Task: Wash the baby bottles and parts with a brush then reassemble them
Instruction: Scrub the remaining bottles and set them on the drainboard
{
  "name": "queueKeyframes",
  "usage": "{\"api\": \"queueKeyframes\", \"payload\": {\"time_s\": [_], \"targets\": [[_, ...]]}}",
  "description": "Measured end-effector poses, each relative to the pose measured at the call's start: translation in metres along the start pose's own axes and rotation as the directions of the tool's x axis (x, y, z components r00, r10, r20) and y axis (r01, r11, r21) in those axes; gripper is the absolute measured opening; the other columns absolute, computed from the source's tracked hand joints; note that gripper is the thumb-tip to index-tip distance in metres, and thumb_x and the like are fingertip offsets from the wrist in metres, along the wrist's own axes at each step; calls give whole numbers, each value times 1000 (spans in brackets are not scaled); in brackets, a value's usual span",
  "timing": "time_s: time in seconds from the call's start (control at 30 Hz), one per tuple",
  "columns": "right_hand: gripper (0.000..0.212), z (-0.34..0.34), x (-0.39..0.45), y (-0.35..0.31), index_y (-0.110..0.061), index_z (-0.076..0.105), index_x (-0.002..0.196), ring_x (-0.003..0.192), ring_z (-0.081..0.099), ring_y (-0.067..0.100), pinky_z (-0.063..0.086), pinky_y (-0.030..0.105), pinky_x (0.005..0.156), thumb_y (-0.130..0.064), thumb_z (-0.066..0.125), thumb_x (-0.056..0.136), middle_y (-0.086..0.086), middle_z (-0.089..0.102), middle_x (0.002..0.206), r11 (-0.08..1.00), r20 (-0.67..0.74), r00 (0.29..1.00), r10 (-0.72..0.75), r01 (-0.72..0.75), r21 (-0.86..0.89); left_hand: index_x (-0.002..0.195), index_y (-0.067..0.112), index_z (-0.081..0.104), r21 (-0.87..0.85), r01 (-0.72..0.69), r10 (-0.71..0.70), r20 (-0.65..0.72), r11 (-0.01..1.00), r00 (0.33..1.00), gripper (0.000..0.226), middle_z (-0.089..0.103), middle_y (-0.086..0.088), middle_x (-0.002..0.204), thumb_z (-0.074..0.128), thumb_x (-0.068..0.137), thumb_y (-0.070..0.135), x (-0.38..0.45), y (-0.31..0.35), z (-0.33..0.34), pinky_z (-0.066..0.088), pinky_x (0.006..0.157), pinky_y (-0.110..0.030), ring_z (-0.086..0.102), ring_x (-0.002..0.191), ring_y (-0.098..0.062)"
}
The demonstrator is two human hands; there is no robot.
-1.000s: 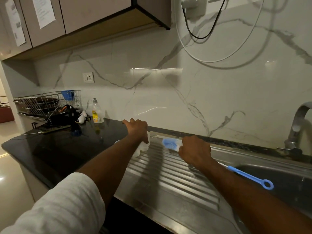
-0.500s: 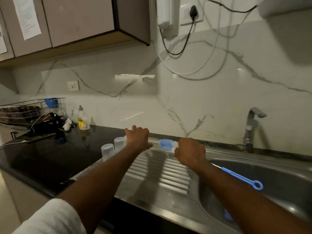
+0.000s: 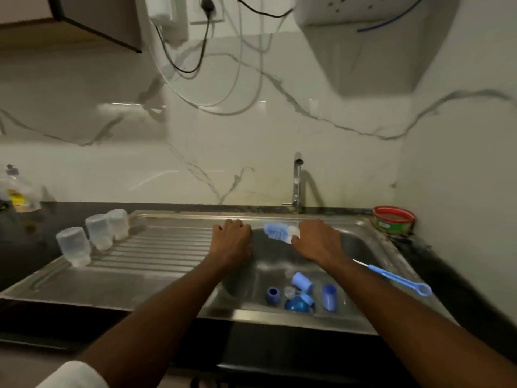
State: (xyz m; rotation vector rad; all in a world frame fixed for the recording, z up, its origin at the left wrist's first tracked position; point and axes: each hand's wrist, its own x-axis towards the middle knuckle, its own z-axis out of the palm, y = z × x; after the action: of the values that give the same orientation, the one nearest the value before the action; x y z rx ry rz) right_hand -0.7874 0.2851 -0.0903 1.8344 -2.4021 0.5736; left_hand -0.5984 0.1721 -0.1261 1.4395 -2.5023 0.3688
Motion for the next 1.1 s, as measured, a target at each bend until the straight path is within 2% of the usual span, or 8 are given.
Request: {"api": "queueKeyframes", "payload": {"time_s": [0.17, 0.33, 0.47, 0.53, 0.63, 0.73, 0.83, 1.1], "targets": [[44, 21, 13, 52, -18, 65, 119, 106, 65, 24, 46, 32, 78, -53, 51, 97, 5, 68, 120, 994, 58, 995, 87, -82, -78, 130, 24, 55, -12, -75, 76, 91, 997, 993, 44, 51, -7, 138, 62, 91, 43, 23, 55, 43, 36, 107, -47, 44, 132, -28], [36, 56, 32, 85, -19, 60, 127, 114, 62, 23, 44, 31, 81, -38, 57, 97, 4, 63, 128, 982, 223, 963, 149, -118, -146, 121, 28, 63, 29, -171, 155, 293, 985, 944, 34, 58, -3, 129, 70, 89, 37, 54, 86, 89, 44, 101, -43, 53, 124, -25], [13, 76, 50, 101, -19, 67, 99, 87, 69, 20, 53, 31, 76, -23, 67, 86, 0, 72, 98, 979, 309, 935, 172, -128, -156, 116, 29, 64, -94, -203, 224, 406, 975, 886, 28, 60, -1, 122, 70, 90, 34, 75, 92, 111, 49, 95, -40, 57, 114, -22], [11, 79, 57, 106, -21, 67, 96, 82, 69, 18, 56, 32, 78, -23, 67, 85, -1, 72, 91, 980, 311, 936, 166, -122, -155, 119, 26, 66, -151, -226, 271, 466, 962, 842, 31, 63, -1, 120, 72, 89, 32, 81, 96, 122, 51, 98, -41, 60, 109, -20], [10, 86, 65, 113, -20, 69, 93, 69, 69, 13, 58, 31, 75, -26, 65, 86, -4, 73, 77, 980, 319, 932, 175, -133, -148, 119, 24, 68, -234, -296, 377, 566, 926, 733, 33, 67, 0, 118, 76, 88, 29, 86, 97, 132, 51, 100, -40, 62, 106, -18], [16, 92, 70, 118, -19, 70, 86, 57, 69, 10, 57, 27, 67, -32, 61, 90, -5, 73, 68, 977, 325, 923, 205, -173, -124, 118, 27, 69, -284, -284, 399, 555, 916, 730, 33, 69, 3, 116, 78, 86, 29, 89, 92, 135, 51, 100, -40, 63, 105, -16], [19, 96, 72, 120, -18, 70, 87, 58, 69, 11, 59, 30, 70, -34, 61, 92, -4, 73, 68, 976, 335, 916, 220, -203, -84, 119, 26, 69, -293, -264, 387, 539, 919, 748, 34, 69, 2, 115, 78, 86, 26, 91, 87, 137, 51, 99, -39, 63, 104, -16], [25, 96, 73, 118, -9, 73, 85, 56, 65, 13, 58, 29, 67, -31, 61, 93, -3, 74, 65, 967, 435, 872, 225, -255, 11, 114, 22, 70, -376, -309, 481, 569, 873, 667, 24, 65, 5, 114, 73, 91, 19, 96, 89, 131, 48, 99, -35, 59, 109, -14]]}}
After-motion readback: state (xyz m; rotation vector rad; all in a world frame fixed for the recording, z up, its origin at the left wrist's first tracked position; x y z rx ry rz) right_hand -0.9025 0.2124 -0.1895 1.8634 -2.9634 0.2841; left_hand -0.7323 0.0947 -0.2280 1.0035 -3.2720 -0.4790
